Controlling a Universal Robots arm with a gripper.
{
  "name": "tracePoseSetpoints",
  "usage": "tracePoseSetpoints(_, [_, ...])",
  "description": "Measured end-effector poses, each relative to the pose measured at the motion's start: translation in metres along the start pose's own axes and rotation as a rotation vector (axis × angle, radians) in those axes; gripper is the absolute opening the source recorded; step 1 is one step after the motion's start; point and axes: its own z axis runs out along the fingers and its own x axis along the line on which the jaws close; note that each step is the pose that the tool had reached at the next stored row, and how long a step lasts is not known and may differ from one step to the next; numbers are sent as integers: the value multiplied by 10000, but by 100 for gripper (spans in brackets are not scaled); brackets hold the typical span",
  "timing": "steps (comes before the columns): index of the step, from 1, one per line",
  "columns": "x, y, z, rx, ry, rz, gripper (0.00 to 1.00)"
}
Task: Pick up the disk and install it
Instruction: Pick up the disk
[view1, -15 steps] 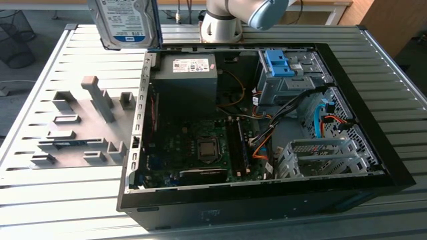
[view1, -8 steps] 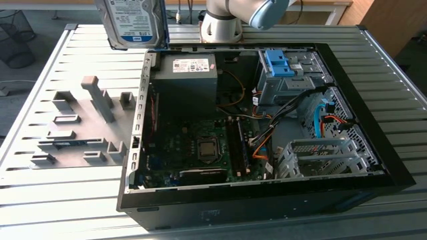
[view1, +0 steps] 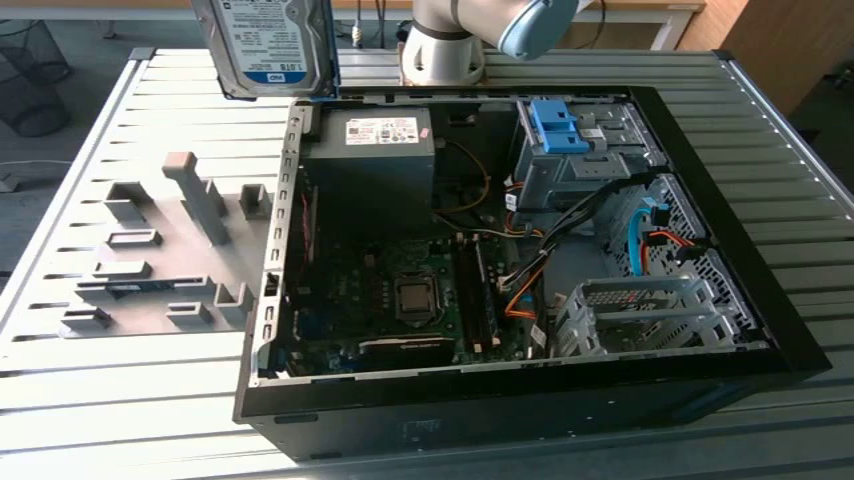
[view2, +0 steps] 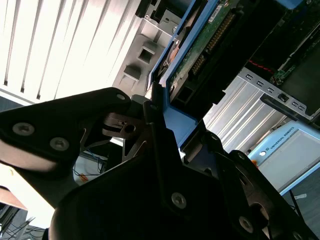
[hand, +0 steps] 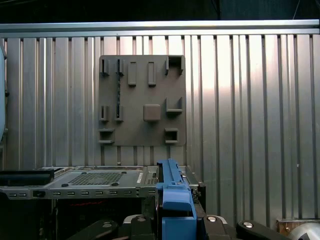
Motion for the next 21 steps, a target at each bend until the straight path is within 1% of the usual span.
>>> tracePoseSetpoints(11, [-3,-86,-1,0,0,2,36])
tracePoseSetpoints(21, [-6,-213,-2,1,-1,2,36])
